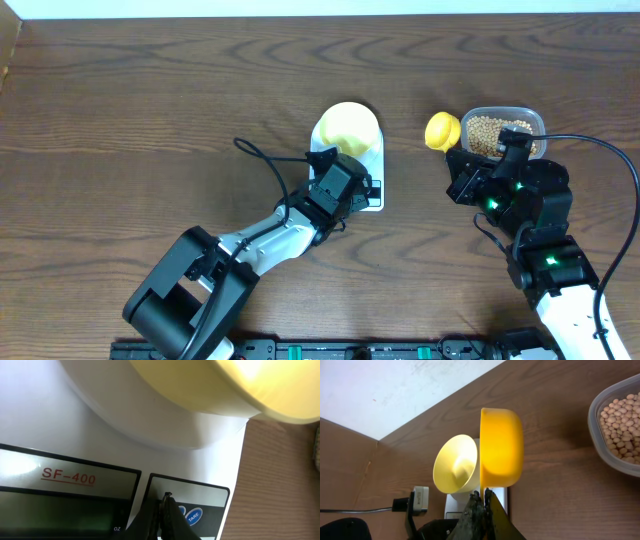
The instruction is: Scoop item into bowl and weigh 50g on scale
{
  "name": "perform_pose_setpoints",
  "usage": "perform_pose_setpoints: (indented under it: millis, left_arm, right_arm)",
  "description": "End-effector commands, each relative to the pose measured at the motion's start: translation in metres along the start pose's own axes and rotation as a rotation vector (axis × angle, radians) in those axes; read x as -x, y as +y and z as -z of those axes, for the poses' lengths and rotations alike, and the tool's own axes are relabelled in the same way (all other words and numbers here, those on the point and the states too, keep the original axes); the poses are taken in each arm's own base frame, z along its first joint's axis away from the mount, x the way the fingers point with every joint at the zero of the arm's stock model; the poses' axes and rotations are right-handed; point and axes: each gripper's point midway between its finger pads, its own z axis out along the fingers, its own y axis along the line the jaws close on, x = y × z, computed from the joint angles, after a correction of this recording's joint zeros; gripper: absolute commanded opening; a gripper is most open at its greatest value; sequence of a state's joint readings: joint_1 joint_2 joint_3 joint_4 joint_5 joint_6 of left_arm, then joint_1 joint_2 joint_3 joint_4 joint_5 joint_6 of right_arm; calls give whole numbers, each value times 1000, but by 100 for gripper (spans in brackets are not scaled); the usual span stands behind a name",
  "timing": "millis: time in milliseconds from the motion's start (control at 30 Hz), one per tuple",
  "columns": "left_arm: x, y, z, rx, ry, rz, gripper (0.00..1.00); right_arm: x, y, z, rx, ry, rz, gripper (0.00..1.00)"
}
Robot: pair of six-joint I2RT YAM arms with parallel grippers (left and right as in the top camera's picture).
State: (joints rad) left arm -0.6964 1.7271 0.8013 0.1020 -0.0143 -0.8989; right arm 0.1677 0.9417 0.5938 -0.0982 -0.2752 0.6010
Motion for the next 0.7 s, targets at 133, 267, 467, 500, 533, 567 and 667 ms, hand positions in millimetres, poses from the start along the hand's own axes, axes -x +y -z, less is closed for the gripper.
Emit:
perform_pose_setpoints:
  millis: [133, 267, 467, 500, 533, 567, 667]
  left_arm:
    - [-3, 0, -4, 11, 16, 40, 7]
    - [-5, -1, -4, 4, 28, 46, 7]
    - [-11, 0, -3, 8, 53, 44, 7]
    - [-11, 1, -3, 10, 55, 48, 7]
    - [-12, 1, -3, 12, 56, 52, 7]
    - [-12, 1, -3, 12, 56, 54, 7]
    - [-13, 1, -3, 12, 58, 53, 7]
  right_arm:
    - [7, 6, 1, 10, -18, 24, 1]
    - [7, 6, 1, 10, -18, 24, 1]
    - [7, 6, 1, 10, -18, 24, 1]
    - [7, 6, 1, 10, -18, 24, 1]
    - [7, 6, 1, 10, -18, 24, 1]
    - [7, 6, 1, 10, -18, 24, 1]
    - [7, 6, 1, 10, -18, 24, 1]
